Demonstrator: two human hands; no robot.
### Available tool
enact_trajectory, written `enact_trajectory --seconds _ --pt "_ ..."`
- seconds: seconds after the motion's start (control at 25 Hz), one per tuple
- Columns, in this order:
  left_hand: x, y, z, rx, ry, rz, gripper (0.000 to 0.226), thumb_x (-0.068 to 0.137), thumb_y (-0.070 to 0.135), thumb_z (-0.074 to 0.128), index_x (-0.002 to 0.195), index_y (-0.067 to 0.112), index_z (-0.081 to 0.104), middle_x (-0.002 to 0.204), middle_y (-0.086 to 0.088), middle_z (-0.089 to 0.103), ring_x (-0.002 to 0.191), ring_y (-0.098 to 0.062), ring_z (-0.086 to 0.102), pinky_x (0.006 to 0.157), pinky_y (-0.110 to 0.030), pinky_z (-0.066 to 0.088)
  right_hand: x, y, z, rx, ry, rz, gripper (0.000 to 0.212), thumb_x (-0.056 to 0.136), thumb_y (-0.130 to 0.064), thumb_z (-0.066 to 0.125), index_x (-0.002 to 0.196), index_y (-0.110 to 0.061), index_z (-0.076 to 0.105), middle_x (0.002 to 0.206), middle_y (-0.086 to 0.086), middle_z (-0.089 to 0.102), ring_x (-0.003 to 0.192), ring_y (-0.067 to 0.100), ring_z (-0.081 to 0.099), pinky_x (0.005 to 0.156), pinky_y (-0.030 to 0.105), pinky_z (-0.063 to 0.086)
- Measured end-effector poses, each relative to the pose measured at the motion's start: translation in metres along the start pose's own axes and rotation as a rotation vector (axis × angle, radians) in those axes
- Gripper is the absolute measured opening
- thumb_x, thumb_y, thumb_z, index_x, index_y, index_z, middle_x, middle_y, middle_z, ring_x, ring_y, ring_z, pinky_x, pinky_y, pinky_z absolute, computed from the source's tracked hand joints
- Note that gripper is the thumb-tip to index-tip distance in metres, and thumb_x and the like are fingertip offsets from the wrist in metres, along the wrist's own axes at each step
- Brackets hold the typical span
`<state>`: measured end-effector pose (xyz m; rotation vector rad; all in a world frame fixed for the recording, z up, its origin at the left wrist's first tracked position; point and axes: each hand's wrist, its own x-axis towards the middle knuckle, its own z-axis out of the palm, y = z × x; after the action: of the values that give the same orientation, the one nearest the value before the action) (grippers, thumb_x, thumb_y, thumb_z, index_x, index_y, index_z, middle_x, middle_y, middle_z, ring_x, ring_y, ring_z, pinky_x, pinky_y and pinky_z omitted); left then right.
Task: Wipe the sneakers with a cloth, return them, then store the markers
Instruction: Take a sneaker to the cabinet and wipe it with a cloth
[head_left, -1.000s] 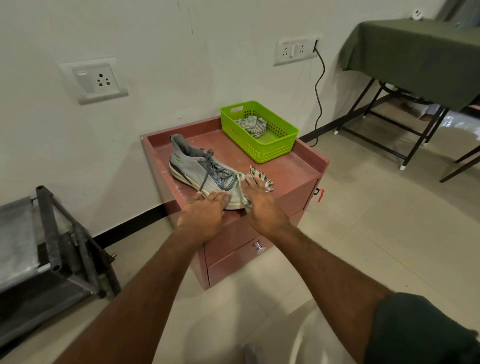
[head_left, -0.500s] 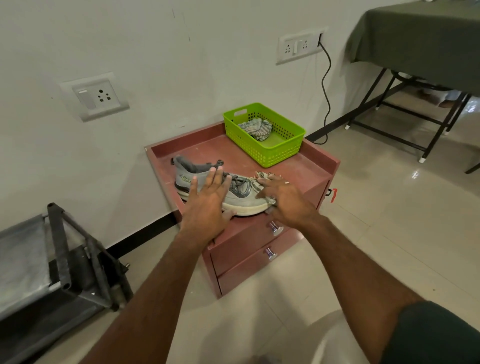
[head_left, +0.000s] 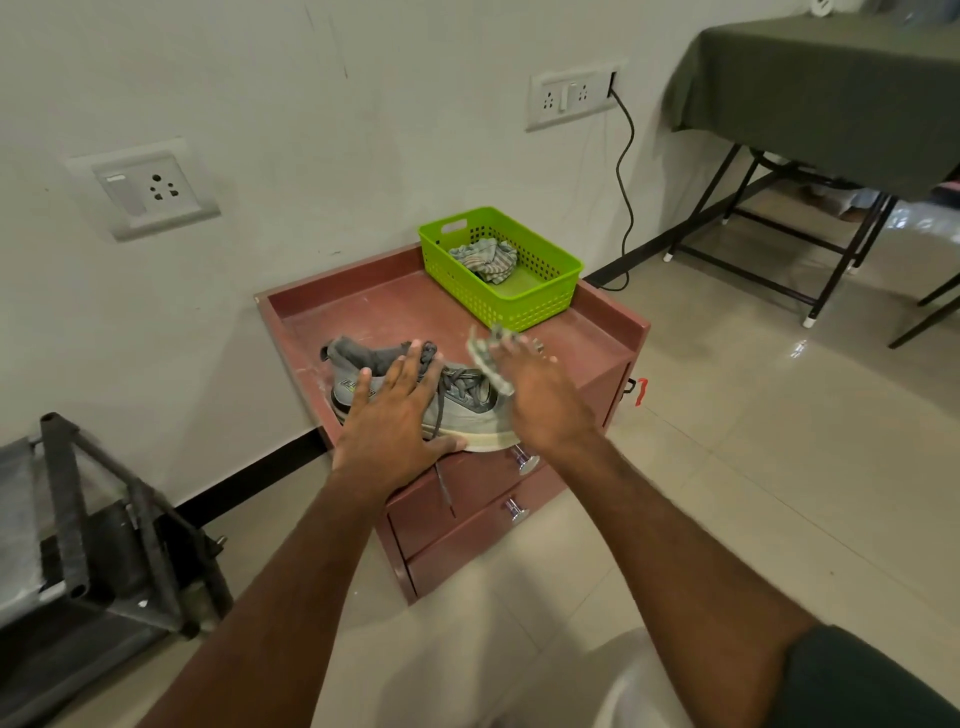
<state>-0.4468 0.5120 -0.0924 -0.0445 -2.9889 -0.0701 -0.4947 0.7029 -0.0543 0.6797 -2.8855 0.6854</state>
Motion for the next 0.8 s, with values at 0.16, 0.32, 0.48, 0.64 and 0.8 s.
enact_trajectory --seconds 0.16,0.32,0.48,0.64,0.8 --pt "-0.001 0.001 0.001 0.005 -0.020 -0.020 0.105 0.082 0.084 0.038 0.158 0.031 -0.011 0.165 0.005 -0.020 0.154 -0.015 -0.001 0.123 -0.049 -0.004 -0.003 -0.016 0.006 -0.292 -0.209 0.036 0.058 0.091 -0.003 0.052 0.147 -0.019 0.046 0.156 0.001 0.041 0.150 0.019 0.027 0.123 0.050 0.021" --pt "0.001 -0.002 0.004 0.014 -0.020 -0.019 0.105 0.082 0.084 0.037 0.158 0.030 -0.010 0.165 0.004 -0.020 0.154 -0.016 0.001 0.124 -0.050 -0.003 -0.026 -0.012 -0.004 -0.176 -0.312 0.026 0.051 0.083 -0.001 0.054 0.123 -0.028 0.070 0.133 0.005 0.062 0.119 0.027 0.061 0.101 0.045 0.051" --pt "-0.005 0.003 0.004 0.053 0.069 0.040 0.100 0.086 0.077 0.042 0.160 0.025 -0.002 0.166 -0.003 -0.016 0.154 -0.019 -0.006 0.123 -0.052 0.001 -0.039 -0.004 -0.024 0.569 0.035 0.346 0.044 0.080 0.004 0.054 0.105 -0.022 0.079 0.100 -0.002 0.073 0.087 0.025 0.067 0.065 0.029 0.050" --pt "-0.014 0.005 0.003 0.083 0.045 0.035 0.098 0.086 0.070 0.052 0.158 0.034 -0.003 0.165 -0.014 -0.017 0.153 -0.027 -0.011 0.122 -0.056 0.002 -0.040 0.013 -0.021 0.251 0.320 0.227 0.044 0.085 -0.007 0.062 0.127 -0.016 0.069 0.125 0.005 0.070 0.115 0.024 0.063 0.099 0.033 0.047" --pt "-0.009 0.003 0.002 0.087 -0.070 -0.027 0.092 0.093 0.061 0.051 0.156 0.037 -0.011 0.165 -0.017 -0.010 0.154 -0.030 -0.008 0.122 -0.056 0.000 -0.041 0.000 -0.001 -0.361 -0.123 0.079 0.042 0.089 -0.008 0.057 0.130 -0.013 0.062 0.133 0.009 0.061 0.128 0.029 0.051 0.109 0.041 0.041"
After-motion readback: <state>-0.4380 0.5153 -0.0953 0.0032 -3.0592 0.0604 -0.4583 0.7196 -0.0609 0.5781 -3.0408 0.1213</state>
